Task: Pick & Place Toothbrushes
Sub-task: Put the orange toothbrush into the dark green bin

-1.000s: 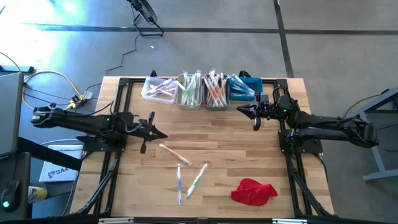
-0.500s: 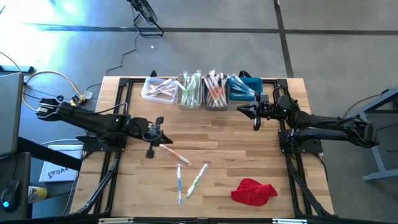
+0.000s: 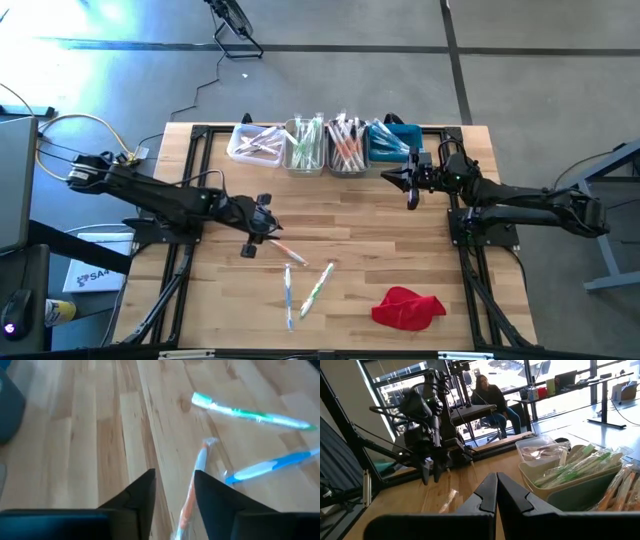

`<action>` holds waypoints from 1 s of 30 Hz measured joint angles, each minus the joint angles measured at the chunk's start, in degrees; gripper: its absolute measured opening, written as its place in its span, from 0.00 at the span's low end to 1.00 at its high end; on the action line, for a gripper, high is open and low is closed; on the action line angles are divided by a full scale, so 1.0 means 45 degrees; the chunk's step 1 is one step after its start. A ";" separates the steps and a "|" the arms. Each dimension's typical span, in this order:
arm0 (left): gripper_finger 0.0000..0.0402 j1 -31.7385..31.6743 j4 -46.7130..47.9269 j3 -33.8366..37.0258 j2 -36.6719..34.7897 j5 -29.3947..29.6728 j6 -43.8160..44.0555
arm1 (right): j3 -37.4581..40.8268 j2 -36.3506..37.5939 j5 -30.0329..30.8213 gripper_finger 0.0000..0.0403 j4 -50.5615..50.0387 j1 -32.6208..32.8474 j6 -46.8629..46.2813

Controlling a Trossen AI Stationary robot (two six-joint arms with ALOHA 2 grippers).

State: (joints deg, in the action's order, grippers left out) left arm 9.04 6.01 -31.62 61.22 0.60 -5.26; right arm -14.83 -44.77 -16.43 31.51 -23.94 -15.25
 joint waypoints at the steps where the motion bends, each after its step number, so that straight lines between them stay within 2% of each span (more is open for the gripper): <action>1: 0.34 0.0000 0.0103 0.0000 0.0113 0.0000 0.0145 | 0.0000 0.0000 -0.0004 0.01 0.0000 0.0000 0.0000; 4: 0.36 0.0000 0.0139 0.0000 0.0495 -0.0101 0.0841 | 0.0000 0.0000 -0.0002 0.01 -0.0005 0.0000 0.0000; 10: 0.34 0.0000 0.0211 0.0000 0.1344 -0.1140 0.1280 | 0.0000 0.0000 -0.0003 0.01 -0.0010 0.0000 0.0000; 30: 0.33 -0.0005 0.0206 0.0005 0.4112 -0.1172 0.1289 | 0.0000 -0.0005 0.0000 0.01 -0.0262 0.0000 0.0000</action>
State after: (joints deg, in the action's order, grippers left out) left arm 9.02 6.94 -31.59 79.72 -4.67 0.54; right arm -14.83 -44.80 -16.43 30.33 -23.94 -15.25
